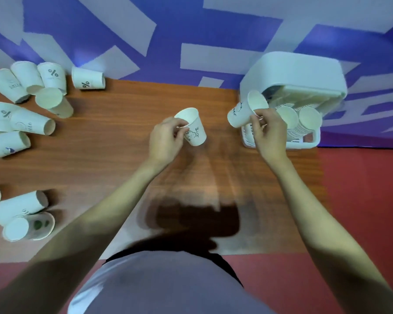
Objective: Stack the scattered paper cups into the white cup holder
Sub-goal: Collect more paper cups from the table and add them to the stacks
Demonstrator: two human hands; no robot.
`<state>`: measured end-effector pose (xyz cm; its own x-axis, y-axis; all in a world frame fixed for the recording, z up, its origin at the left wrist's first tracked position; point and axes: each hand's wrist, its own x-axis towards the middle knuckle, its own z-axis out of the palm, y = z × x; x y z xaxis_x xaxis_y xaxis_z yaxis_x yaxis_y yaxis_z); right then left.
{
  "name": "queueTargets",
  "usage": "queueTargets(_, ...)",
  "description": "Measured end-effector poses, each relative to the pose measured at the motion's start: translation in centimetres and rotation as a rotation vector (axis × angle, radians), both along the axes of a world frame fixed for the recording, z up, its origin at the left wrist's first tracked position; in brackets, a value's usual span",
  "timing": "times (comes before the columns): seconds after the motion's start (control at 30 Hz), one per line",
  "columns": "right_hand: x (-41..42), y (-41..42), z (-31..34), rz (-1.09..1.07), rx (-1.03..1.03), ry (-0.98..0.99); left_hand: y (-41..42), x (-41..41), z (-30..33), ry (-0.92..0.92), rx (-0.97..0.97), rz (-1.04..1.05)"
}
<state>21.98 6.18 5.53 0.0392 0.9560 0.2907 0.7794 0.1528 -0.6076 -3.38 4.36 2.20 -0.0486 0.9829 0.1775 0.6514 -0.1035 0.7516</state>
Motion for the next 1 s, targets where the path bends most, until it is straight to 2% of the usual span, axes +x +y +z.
queueTargets(0.17, 7.7, -1.8, 1.8, -0.155, 0.202, 0.040, 1.8, 8.1, 2.3, 0.004, 0.164, -0.155)
queueTargets(0.33, 13.6, -1.8, 2.4, -0.304, 0.263, 0.048, 3.8, 15.8, 5.1, 0.004, 0.392, -0.268)
queueTargets(0.43, 15.8, -1.1, 2.1, -0.334, 0.273, 0.032, 5.3, 19.4, 6.0, 0.042, 0.466, -0.369)
queueTargets(0.6, 17.8, 0.0, -0.1, -0.297, 0.249, -0.054, 7.2, 22.5, 4.6, 0.147, 0.424, -0.499)
queueTargets(0.77, 18.5, 0.7, -3.1, -0.227, 0.117, -0.082, 7.8, 23.2, 1.7, 0.275, 0.340, -0.531)
queueTargets(1.0, 18.3, 1.8, -5.4, -0.114, -0.037, -0.216, 8.1, 23.8, -1.1, 0.290, 0.216, -0.508)
